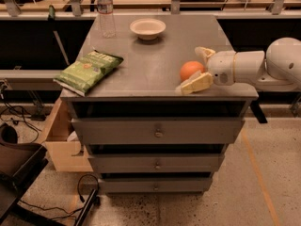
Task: Place orange into paper bowl
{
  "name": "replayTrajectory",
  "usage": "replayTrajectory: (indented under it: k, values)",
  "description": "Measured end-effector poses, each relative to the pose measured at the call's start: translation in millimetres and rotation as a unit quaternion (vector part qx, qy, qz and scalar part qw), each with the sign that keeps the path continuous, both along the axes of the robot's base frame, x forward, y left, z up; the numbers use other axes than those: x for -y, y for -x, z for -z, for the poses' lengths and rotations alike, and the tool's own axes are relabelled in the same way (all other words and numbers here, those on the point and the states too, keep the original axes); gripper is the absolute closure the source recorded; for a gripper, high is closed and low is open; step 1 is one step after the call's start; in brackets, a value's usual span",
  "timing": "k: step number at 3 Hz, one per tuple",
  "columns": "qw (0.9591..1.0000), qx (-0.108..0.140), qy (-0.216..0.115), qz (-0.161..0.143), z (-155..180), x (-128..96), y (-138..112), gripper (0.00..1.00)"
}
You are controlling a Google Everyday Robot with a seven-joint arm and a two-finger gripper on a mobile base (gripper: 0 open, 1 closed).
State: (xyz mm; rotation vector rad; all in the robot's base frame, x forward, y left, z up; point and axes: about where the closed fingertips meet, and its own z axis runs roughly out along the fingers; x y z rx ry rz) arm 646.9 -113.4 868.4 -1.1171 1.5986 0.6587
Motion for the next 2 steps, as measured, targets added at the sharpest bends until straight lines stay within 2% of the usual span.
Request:
replayTrajectory:
  k: [1, 2]
  values:
    - [1.0, -0.006, 0.002, 0.001, 8.5, 1.7, 3.4, 0.0]
    - [0.9999, -0.007, 0.007, 0.0, 15.6, 2.0, 6.5, 0.12]
